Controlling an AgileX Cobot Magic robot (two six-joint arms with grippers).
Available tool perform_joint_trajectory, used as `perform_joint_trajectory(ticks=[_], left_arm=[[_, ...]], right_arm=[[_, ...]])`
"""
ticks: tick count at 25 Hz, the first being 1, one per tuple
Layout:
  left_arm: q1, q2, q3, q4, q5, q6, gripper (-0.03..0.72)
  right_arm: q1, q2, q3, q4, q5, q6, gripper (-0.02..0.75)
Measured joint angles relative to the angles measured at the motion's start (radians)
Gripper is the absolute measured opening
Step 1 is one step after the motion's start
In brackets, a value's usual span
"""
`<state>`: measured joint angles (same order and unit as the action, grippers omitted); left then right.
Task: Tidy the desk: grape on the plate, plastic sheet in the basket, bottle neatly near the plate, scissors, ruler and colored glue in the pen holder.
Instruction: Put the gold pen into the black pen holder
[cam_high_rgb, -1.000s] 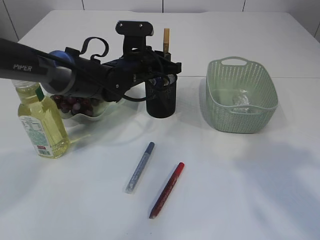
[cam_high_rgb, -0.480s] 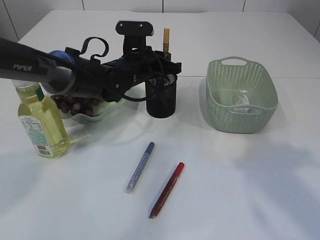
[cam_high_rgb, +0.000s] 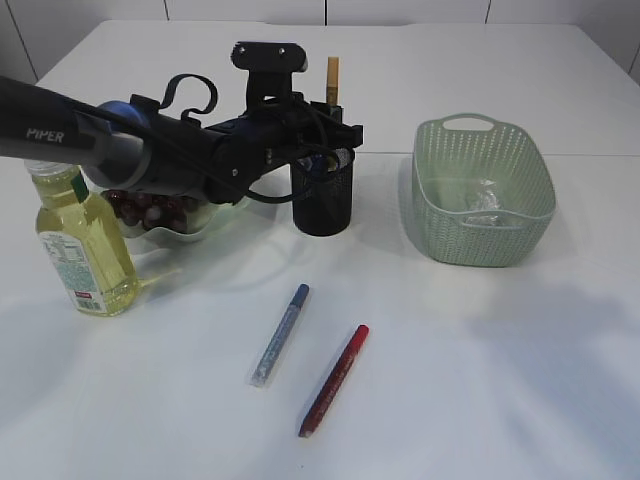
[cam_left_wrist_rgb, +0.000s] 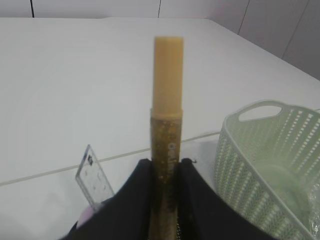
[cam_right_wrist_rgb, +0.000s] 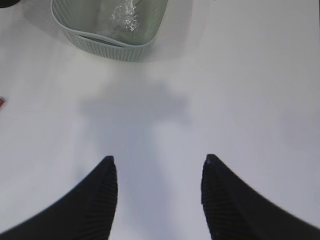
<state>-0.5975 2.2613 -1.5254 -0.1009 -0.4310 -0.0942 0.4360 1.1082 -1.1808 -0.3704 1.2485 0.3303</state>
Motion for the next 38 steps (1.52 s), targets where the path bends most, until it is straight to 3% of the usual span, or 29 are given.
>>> perform_joint_trajectory(ticks=[8, 16, 24, 28, 38], left_arm=[[0.000, 0.000, 0.000, 0.000, -0.002, 0.000, 0.131], [0.000, 0.000, 0.000, 0.000, -0.004, 0.000, 0.215], [0.000, -0.016, 0.000, 0.005, 0.024, 0.000, 0.223], [0.000, -0.085, 0.000, 0.040, 0.153, 0.000, 0.224], [0.000, -0.325, 0.000, 0.052, 0.686, 0.000, 0.224]], right_arm=[[0.000, 0.000, 0.000, -0.007, 0.000, 0.000, 0.430], [0.000, 0.000, 0.000, -0.007, 0.000, 0.000, 0.430], [0.000, 0.000, 0.000, -0.007, 0.000, 0.000, 0.430], [0.000, 0.000, 0.000, -0.001, 0.000, 0.000, 0.430], [0.000, 0.000, 0.000, 0.068, 0.000, 0.000, 0.430]])
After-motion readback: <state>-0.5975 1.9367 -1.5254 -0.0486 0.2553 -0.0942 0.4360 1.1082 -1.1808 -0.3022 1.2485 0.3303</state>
